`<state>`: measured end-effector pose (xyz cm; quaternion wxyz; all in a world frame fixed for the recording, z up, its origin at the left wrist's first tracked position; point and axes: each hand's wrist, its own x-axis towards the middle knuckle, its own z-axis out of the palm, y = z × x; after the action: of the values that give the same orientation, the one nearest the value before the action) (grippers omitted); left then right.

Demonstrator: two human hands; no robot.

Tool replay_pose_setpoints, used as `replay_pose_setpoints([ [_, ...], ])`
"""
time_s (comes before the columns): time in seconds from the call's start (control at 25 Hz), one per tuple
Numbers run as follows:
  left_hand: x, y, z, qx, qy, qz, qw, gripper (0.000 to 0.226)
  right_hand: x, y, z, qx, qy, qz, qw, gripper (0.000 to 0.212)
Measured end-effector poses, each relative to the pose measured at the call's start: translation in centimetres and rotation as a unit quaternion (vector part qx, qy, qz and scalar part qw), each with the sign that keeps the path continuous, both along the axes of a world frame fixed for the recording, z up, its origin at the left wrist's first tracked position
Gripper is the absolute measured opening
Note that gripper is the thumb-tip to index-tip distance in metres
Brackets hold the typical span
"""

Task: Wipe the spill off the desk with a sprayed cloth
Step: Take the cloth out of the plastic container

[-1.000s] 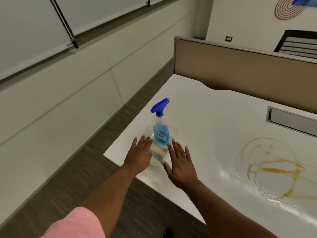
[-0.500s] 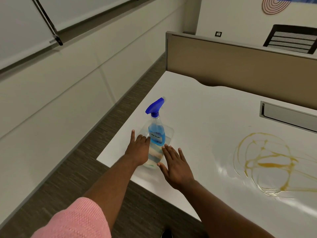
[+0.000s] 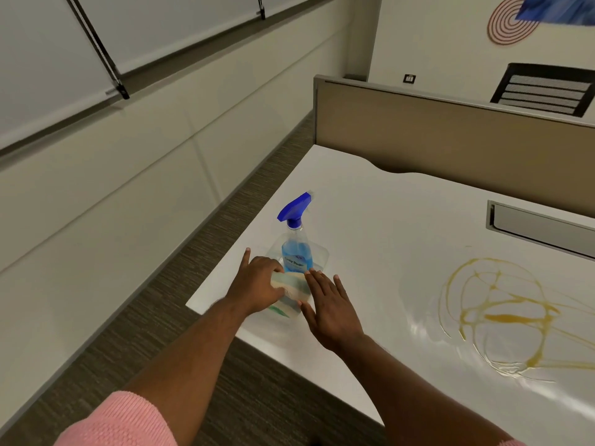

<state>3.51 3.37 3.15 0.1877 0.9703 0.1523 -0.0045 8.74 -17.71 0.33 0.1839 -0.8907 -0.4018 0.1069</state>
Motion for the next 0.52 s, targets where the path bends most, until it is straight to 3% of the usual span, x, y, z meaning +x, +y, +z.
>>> replay_pose_setpoints([
  [0.12,-1.0,-0.5,1.9,-0.124,-0.04,0.036,0.991,0.045,0.0,0.7,1.2,0.03,-0.001,0.005,1.0,0.071],
  [0.28,-1.9,-1.6,4.8,-0.289,-0.097,0.092,0.948,0.045,-0.1,1.3,3.2,0.107,-0.003,0.004,0.994,0.067],
  [0.52,-2.1,-2.9,9.7,-0.399,-0.172,0.097,0.896,0.059,-0.3,1.9,6.8,0.228,0.003,-0.012,0.974,0.052],
])
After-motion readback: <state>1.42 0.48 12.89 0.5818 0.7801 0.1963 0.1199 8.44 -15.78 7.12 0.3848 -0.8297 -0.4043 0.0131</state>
